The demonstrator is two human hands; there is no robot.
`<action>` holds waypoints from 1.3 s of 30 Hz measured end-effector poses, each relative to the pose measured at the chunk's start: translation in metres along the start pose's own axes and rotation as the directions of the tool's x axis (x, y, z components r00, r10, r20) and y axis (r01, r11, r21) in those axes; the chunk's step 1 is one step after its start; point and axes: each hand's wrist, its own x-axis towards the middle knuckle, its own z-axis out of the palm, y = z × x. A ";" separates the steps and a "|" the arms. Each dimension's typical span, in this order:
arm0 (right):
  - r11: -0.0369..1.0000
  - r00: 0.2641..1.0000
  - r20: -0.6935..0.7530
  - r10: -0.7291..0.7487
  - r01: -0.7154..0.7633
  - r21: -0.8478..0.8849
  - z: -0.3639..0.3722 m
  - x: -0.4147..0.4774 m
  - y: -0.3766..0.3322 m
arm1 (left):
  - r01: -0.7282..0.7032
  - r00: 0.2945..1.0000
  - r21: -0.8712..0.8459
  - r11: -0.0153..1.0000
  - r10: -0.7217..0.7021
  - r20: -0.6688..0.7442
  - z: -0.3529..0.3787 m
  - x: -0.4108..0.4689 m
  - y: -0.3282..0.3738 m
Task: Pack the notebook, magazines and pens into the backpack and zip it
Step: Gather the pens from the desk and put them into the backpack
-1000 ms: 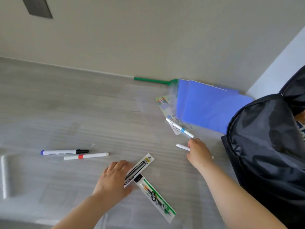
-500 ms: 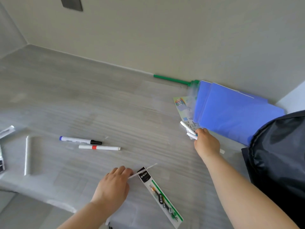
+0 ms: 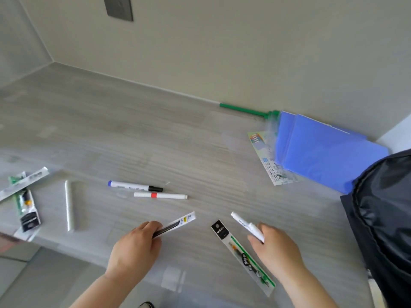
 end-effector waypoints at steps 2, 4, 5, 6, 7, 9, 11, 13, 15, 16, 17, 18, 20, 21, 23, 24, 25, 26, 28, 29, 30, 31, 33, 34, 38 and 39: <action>1.000 0.999 0.031 0.025 -0.025 0.001 0.011 -0.015 -0.010 | 0.006 1.000 -0.023 1.000 -0.006 0.007 -0.006 -0.003 -0.014; 0.996 0.995 0.064 0.079 -0.077 -0.038 0.016 -0.024 -0.016 | 0.004 1.000 -0.030 1.000 -0.003 0.009 -0.012 -0.003 -0.027; 0.994 0.992 0.076 0.098 -0.094 -0.060 0.018 -0.027 -0.018 | 0.007 1.000 -0.032 0.999 -0.007 0.010 -0.015 -0.002 -0.034; 0.991 0.990 0.084 0.112 -0.105 -0.079 0.019 -0.027 -0.023 | 0.011 1.000 -0.035 0.999 -0.011 0.009 -0.020 -0.001 -0.042; 0.989 0.988 0.088 0.124 -0.116 -0.095 0.020 -0.026 -0.028 | 0.014 1.000 -0.040 0.999 -0.014 0.006 -0.024 0.001 -0.050; 0.983 0.986 0.099 0.137 -0.124 -0.132 0.024 -0.023 -0.037 | 0.025 1.000 -0.041 0.999 -0.025 0.000 -0.033 0.004 -0.065; 0.972 0.981 0.115 0.156 -0.132 -0.193 0.024 -0.019 -0.046 | 0.027 1.000 -0.026 0.999 -0.028 -0.011 -0.041 0.006 -0.079; 0.963 0.980 0.107 0.168 -0.140 -0.232 0.024 -0.014 -0.054 | 0.039 0.999 -0.018 0.999 -0.039 -0.036 -0.050 0.005 -0.096; 0.960 0.984 0.092 0.153 -0.126 -0.249 0.027 -0.011 -0.071 | 0.071 0.994 -0.030 0.997 -0.073 -0.084 -0.058 0.005 -0.113; 0.962 0.988 0.082 0.127 -0.103 -0.252 0.030 -0.009 -0.082 | 0.093 0.988 -0.036 0.995 -0.096 -0.117 -0.063 0.005 -0.120; 0.965 0.994 0.073 0.086 -0.065 -0.253 0.034 -0.007 -0.094 | 0.112 0.981 -0.045 0.993 -0.118 -0.156 -0.067 0.007 -0.127; 0.969 0.997 0.067 0.039 -0.021 -0.247 0.037 -0.004 -0.107 | 0.128 0.971 -0.054 0.990 -0.137 -0.196 -0.071 0.010 -0.131; 0.967 0.997 0.030 -0.073 0.078 -0.244 0.044 0.006 -0.132 | 0.179 0.950 -0.042 0.983 -0.184 -0.251 -0.077 0.019 -0.137; 0.960 0.992 0.009 -0.127 0.125 -0.251 0.046 0.012 -0.145 | 0.210 0.943 -0.023 0.977 -0.209 -0.259 -0.080 0.025 -0.140; 0.942 0.970 -0.037 -0.242 0.225 -0.250 0.050 0.025 -0.168 | 0.262 0.940 0.015 0.965 -0.252 -0.230 -0.081 0.038 -0.143; 0.930 0.954 -0.061 -0.293 0.270 -0.248 0.051 0.031 -0.178 | 0.281 0.943 0.040 0.959 -0.268 -0.197 -0.080 0.043 -0.145; 0.920 0.936 -0.091 -0.341 0.312 -0.239 0.052 0.036 -0.187 | 0.295 0.946 0.069 0.953 -0.281 -0.165 -0.079 0.046 -0.146; 0.908 0.916 -0.119 -0.382 0.348 -0.235 0.052 0.040 -0.193 | 0.300 0.948 0.096 0.949 -0.285 -0.144 -0.077 0.050 -0.147; 0.890 0.896 -0.135 -0.422 0.382 -0.249 0.054 0.049 -0.197 | 0.294 0.952 0.138 0.946 -0.277 -0.127 -0.074 0.055 -0.148; 0.880 0.889 -0.135 -0.438 0.393 -0.266 0.054 0.054 -0.196 | 0.291 0.954 0.149 0.945 -0.274 -0.124 -0.072 0.057 -0.149; 0.875 0.880 -0.147 -0.451 0.405 -0.265 0.054 0.059 -0.193 | 0.293 0.953 0.155 0.943 -0.276 -0.123 -0.071 0.060 -0.149; 0.880 0.886 -0.138 -0.444 0.401 -0.257 0.054 0.062 -0.190 | 0.303 0.951 0.159 0.940 -0.286 -0.121 -0.070 0.062 -0.148; 0.882 0.907 -0.088 -0.413 0.374 -0.288 0.055 0.068 -0.183 | 0.329 0.943 0.169 0.929 -0.313 -0.117 -0.068 0.064 -0.146; 0.876 0.911 -0.070 -0.408 0.368 -0.312 0.055 0.070 -0.179 | 0.341 0.939 0.173 0.924 -0.326 -0.112 -0.067 0.065 -0.145; 0.877 0.928 0.004 -0.372 0.353 -0.325 0.052 0.077 -0.177 | 0.321 0.947 0.232 0.918 -0.319 -0.047 -0.067 0.064 -0.144; 0.870 0.929 0.039 -0.369 0.360 -0.337 0.051 0.078 -0.177 | 0.306 0.951 0.235 0.923 -0.306 -0.038 -0.068 0.063 -0.144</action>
